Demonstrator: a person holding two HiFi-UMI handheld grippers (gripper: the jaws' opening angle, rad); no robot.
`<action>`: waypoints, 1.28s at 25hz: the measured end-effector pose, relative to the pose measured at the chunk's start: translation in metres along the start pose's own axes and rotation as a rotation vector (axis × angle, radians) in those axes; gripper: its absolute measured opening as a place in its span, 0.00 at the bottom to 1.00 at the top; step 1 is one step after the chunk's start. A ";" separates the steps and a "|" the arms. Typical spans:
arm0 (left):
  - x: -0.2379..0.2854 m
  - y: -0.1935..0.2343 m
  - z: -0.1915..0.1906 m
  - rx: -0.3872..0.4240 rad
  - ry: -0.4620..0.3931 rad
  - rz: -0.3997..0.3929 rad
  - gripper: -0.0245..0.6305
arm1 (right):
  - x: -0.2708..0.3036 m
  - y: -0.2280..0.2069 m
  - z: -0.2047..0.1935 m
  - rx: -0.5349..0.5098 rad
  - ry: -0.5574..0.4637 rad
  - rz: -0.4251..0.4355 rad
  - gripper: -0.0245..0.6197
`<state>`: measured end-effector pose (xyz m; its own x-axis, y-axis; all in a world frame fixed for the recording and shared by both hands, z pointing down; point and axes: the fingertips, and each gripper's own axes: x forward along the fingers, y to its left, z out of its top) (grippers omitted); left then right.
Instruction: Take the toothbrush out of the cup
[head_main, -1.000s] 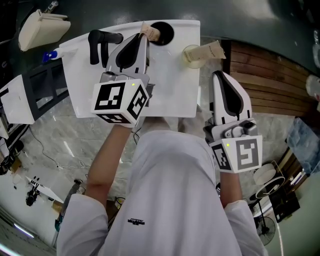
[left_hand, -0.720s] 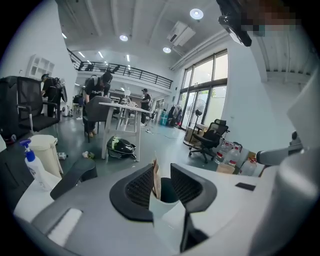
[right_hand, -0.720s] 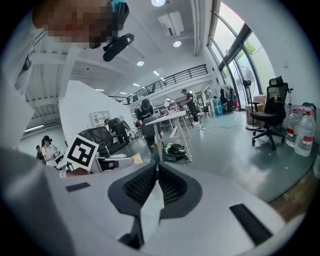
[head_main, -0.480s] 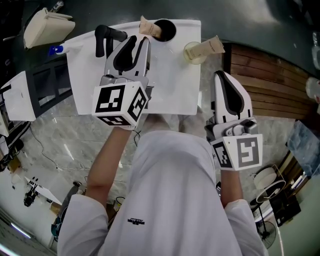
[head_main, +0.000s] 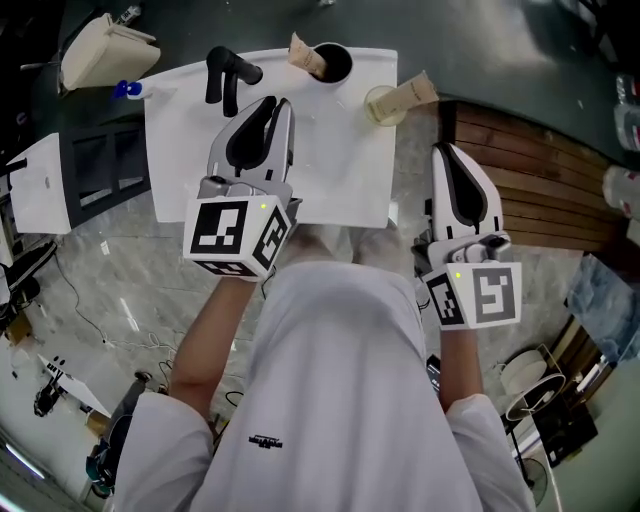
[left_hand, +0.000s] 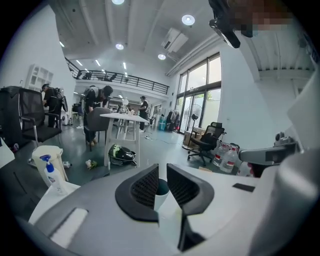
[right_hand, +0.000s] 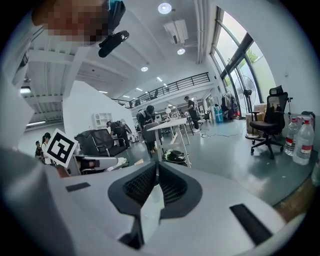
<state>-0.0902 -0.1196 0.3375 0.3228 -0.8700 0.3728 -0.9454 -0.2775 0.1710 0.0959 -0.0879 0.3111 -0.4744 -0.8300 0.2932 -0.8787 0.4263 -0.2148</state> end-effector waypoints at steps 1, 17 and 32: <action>-0.006 -0.001 0.002 0.001 -0.006 0.004 0.11 | -0.003 0.001 0.002 -0.005 -0.002 0.001 0.06; -0.104 -0.020 0.035 -0.021 -0.076 -0.009 0.05 | -0.035 0.025 0.032 -0.097 -0.015 0.031 0.06; -0.132 -0.039 0.032 -0.020 -0.068 -0.063 0.05 | -0.061 0.050 0.042 -0.174 0.012 0.095 0.06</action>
<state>-0.0972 -0.0071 0.2530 0.3772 -0.8768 0.2982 -0.9220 -0.3249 0.2108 0.0834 -0.0315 0.2436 -0.5557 -0.7790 0.2905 -0.8252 0.5594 -0.0783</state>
